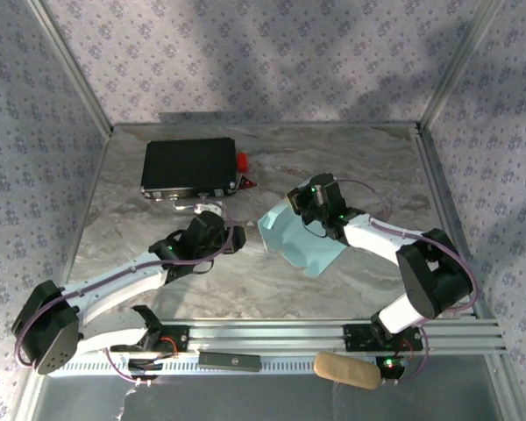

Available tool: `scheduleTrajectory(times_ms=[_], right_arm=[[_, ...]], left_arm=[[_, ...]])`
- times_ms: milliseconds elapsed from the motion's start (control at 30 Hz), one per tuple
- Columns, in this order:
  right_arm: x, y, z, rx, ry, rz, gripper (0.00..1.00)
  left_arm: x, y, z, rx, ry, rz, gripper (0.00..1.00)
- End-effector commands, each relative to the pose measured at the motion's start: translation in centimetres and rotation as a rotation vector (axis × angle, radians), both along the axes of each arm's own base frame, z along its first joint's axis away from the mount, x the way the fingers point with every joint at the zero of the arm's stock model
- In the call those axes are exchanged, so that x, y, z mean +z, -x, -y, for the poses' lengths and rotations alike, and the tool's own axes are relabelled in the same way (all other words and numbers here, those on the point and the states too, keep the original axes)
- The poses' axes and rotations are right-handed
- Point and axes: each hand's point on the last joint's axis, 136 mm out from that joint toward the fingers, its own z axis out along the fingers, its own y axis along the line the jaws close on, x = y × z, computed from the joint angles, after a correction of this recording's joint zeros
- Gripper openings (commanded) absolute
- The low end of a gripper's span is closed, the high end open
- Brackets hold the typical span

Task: Fold the paper box

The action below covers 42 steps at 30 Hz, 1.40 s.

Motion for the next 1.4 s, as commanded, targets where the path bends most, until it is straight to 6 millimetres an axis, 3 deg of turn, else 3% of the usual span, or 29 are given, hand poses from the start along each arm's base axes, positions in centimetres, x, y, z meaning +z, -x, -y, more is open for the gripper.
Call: scheduleTrajectory(times_ms=[0, 200, 300, 500, 733, 833, 967, 1367], right_arm=[[0.6, -0.2, -0.2, 0.035, -0.008, 0.061, 0.0], [0.6, -0.6, -0.7, 0.098, -0.018, 0.107, 0.0], [0.6, -0.7, -1.1, 0.127, -0.037, 0.147, 0.0], [-0.5, -0.5, -1.0, 0.138, -0.055, 0.146, 0.0], [-0.5, -0.7, -0.5, 0.136, -0.07, 0.141, 0.0], [-0.1, -0.7, -0.5, 0.137, -0.075, 0.147, 0.0], [0.0, -0.6, -0.4, 0.14, -0.073, 0.162, 0.0], [-1.3, -0.2, 0.0, 0.132, -0.076, 0.154, 0.0]], left_arm=[[2.2, -0.3, 2.1, -0.09, 0.038, 0.064, 0.48], [-1.3, -0.8, 1.7, -0.209, -0.131, 0.144, 0.25], [-2.4, -1.2, 3.6, -0.29, -0.138, 0.151, 0.19], [-3.0, -2.2, 5.4, -0.305, -0.066, 0.293, 0.22], [-3.6, -0.9, 8.2, -0.415, -0.037, 0.398, 0.33], [-4.2, -1.1, 8.5, -0.41, -0.025, 0.416, 0.34], [-3.6, -1.5, 9.0, -0.386, -0.009, 0.46, 0.34], [-3.1, -2.4, 10.8, -0.36, -0.019, 0.51, 0.32]])
